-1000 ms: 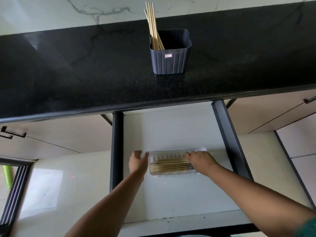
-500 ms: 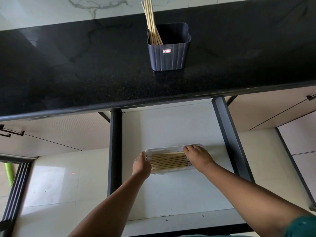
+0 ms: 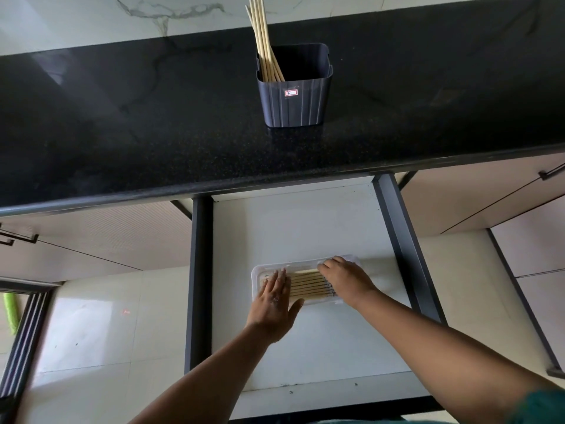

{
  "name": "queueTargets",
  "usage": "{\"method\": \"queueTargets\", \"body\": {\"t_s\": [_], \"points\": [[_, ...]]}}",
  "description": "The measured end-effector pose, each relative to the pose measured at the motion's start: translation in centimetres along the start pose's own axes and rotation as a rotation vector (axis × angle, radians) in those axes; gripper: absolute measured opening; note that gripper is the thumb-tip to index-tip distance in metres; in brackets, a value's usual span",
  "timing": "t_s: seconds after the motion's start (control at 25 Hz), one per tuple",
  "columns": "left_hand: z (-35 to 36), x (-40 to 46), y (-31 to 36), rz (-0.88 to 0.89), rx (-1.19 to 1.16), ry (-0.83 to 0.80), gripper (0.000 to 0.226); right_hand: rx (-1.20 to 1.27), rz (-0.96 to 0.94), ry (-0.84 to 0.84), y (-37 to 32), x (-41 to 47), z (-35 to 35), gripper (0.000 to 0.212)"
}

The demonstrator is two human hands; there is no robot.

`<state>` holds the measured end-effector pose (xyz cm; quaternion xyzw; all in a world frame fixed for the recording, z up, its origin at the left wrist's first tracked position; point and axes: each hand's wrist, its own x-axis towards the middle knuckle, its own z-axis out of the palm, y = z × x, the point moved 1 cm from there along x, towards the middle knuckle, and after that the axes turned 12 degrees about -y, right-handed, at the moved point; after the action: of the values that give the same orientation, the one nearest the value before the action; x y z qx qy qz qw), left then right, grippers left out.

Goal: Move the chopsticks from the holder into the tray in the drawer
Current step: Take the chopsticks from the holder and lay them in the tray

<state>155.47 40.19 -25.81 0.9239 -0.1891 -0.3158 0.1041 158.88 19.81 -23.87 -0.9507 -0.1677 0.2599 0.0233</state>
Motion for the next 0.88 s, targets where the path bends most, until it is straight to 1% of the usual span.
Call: {"method": "queueTargets", "body": {"t_s": [0.04,0.12,0.2,0.24,0.32,0.4,0.44,0.48,0.52,0.6,0.64,0.68,0.72,0.8,0.88], "points": [[0.2,0.2,-0.1,-0.032,0.004,-0.054,0.076,-0.023,-0.028,-0.005,-0.2,0.1,-0.1,0.046],[0.3,0.5,-0.3,-0.088,0.013,-0.122,0.084,-0.056,-0.07,0.047,-0.4,-0.2,-0.2,0.041],[0.2,0.7,-0.4,-0.105,0.028,-0.149,0.09,0.008,-0.052,0.094,-0.1,-0.4,0.3,0.032],[0.2,0.7,-0.5,-0.104,0.038,-0.151,0.092,0.082,-0.03,0.064,0.0,-0.4,0.8,0.03],[0.4,0.7,-0.3,-0.105,0.049,-0.163,0.095,0.235,0.014,-0.043,-0.1,-0.3,1.8,0.033],[0.3,0.8,-0.1,-0.123,0.031,-0.18,0.095,0.28,0.06,-0.146,-0.4,-0.1,2.3,0.044],[0.1,0.9,0.0,-0.13,0.024,-0.181,0.095,0.31,0.066,-0.165,-0.4,-0.1,2.2,0.045],[-0.1,0.9,0.0,-0.117,0.03,-0.165,0.093,0.347,0.064,-0.13,-0.3,-0.2,2.0,0.041],[-0.2,0.7,0.0,-0.07,0.056,-0.115,0.089,0.4,0.078,-0.069,-0.1,-0.4,1.8,0.036],[-0.3,0.0,0.0,0.076,0.131,-0.008,0.076,0.548,0.153,0.047,0.8,-0.9,1.0,0.042],[-0.3,-0.5,0.1,0.123,0.167,0.006,0.066,0.594,0.178,0.048,1.3,-1.2,0.7,0.045],[-0.3,-0.8,0.1,0.132,0.195,-0.003,0.056,0.596,0.175,0.001,1.6,-1.5,0.4,0.044],[-0.4,-1.1,0.3,0.112,0.213,-0.031,0.048,0.577,0.139,-0.085,1.5,-1.9,0.2,0.039],[-0.5,-1.2,0.5,0.054,0.232,-0.102,0.043,0.492,0.028,-0.229,0.9,-2.6,0.2,0.026],[-0.7,-0.9,0.8,0.039,0.246,-0.098,0.042,0.354,-0.039,-0.25,0.1,-3.1,0.5,0.028]]}}
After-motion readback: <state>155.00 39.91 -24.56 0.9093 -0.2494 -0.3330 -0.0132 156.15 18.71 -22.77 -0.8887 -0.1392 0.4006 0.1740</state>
